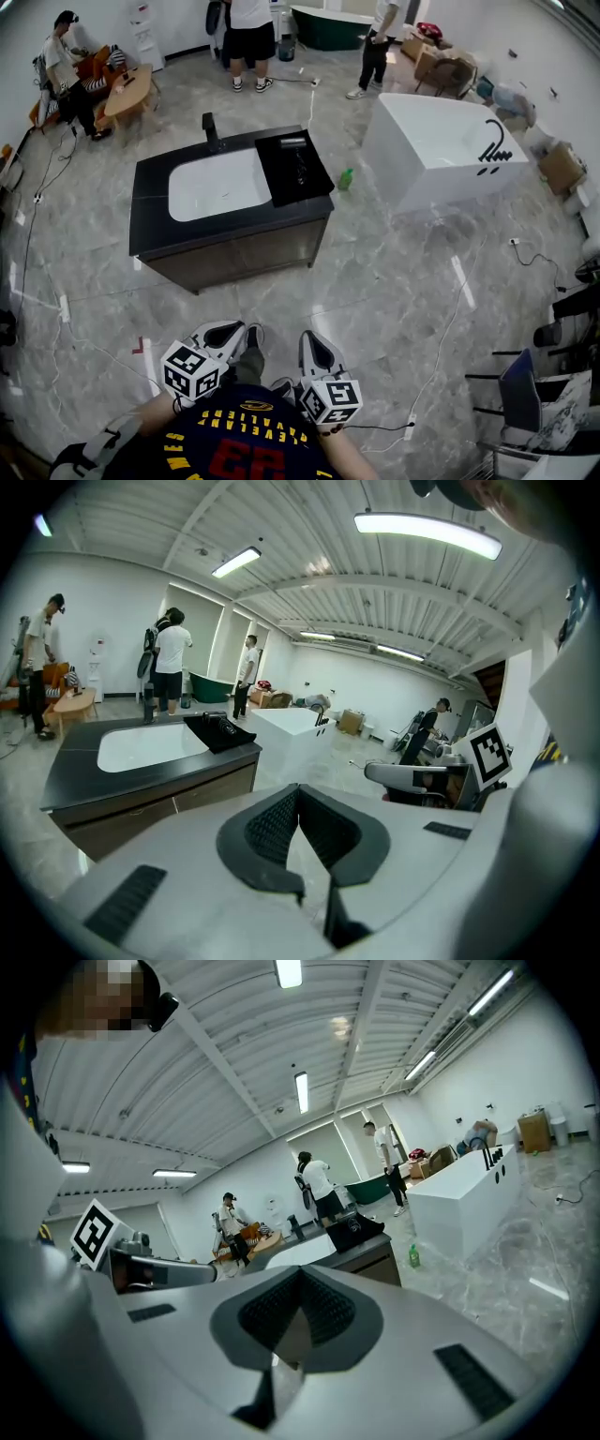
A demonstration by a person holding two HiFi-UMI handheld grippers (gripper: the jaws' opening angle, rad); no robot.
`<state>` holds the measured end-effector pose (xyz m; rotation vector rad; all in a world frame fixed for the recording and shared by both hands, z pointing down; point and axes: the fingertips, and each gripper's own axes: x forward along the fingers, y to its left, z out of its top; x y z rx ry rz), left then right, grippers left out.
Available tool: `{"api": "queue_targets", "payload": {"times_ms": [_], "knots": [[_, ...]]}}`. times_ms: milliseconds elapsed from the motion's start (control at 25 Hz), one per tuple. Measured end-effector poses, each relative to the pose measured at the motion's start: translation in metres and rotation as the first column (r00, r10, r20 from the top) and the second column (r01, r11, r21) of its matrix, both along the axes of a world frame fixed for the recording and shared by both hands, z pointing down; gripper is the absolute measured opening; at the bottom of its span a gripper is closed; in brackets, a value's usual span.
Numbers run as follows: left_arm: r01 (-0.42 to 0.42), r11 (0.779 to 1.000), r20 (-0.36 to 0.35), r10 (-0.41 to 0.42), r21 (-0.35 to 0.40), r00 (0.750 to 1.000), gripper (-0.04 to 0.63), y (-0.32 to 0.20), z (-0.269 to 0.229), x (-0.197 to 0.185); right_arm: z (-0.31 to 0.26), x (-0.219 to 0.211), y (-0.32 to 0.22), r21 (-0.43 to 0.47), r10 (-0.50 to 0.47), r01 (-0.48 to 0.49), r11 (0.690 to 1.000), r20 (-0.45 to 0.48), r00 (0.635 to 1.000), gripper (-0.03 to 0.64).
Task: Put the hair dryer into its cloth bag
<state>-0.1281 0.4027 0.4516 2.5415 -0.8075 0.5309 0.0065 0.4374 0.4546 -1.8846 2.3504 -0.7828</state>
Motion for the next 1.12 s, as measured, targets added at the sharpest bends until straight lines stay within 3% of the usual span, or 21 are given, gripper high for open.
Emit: {"api": "queue_targets", "payload": {"times_ms": [560,840,1120], "knots": [[-0.091,0.996,-0.118,0.093,0.022,0.989,0.003,-0.157,-0.013,0.013,-0.005,0.008,-0.140,-0.031,0.089,-0.091,0.995,-0.069,0.994,-0.008],[-0.069,0.998,-0.146,0.070,0.011,0.987,0.003,-0.220,-0.002,-0.001,-0.015,0.023,-0.198,-0.022,0.130,-0.134,0.991,-0.131,0.983,-0.008],[-0.055,0.998,-0.145,0.055,0.003,0.988,0.003,-0.263,0.016,0.017,0.007,0.050,-0.255,-0.049,0.101,-0.112,0.992,-0.188,0.977,-0.008]]}}
